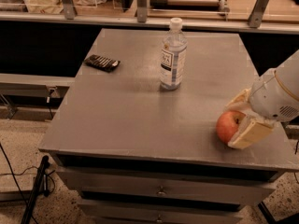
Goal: Move apple near blue plastic bottle
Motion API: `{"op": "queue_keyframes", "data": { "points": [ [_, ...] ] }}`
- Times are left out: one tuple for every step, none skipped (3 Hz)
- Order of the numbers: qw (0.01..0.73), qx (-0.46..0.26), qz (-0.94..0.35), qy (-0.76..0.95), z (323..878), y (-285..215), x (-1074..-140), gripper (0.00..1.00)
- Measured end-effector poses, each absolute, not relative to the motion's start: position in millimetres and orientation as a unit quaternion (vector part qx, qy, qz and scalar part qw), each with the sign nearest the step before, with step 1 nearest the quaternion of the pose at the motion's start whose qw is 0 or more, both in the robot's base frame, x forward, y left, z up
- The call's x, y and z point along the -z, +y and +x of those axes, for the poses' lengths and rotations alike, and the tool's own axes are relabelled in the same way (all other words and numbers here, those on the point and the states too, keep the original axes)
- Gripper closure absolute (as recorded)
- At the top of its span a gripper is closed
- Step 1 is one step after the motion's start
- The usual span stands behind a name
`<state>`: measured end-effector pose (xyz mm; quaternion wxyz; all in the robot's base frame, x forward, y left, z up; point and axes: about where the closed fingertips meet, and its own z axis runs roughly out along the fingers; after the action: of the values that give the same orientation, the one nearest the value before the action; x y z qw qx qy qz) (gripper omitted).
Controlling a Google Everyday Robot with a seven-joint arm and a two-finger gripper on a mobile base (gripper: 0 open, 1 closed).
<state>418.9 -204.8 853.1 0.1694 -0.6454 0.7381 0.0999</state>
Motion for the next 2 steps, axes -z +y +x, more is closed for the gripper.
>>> {"op": "queue_keyframes", "data": {
  "points": [
    [0.17, -0.11, -0.631, 0.749, 425, -204, -862, 0.9],
    [0.174, -0.12, -0.605, 0.767, 444, -204, -885, 1.0]
  ]
}}
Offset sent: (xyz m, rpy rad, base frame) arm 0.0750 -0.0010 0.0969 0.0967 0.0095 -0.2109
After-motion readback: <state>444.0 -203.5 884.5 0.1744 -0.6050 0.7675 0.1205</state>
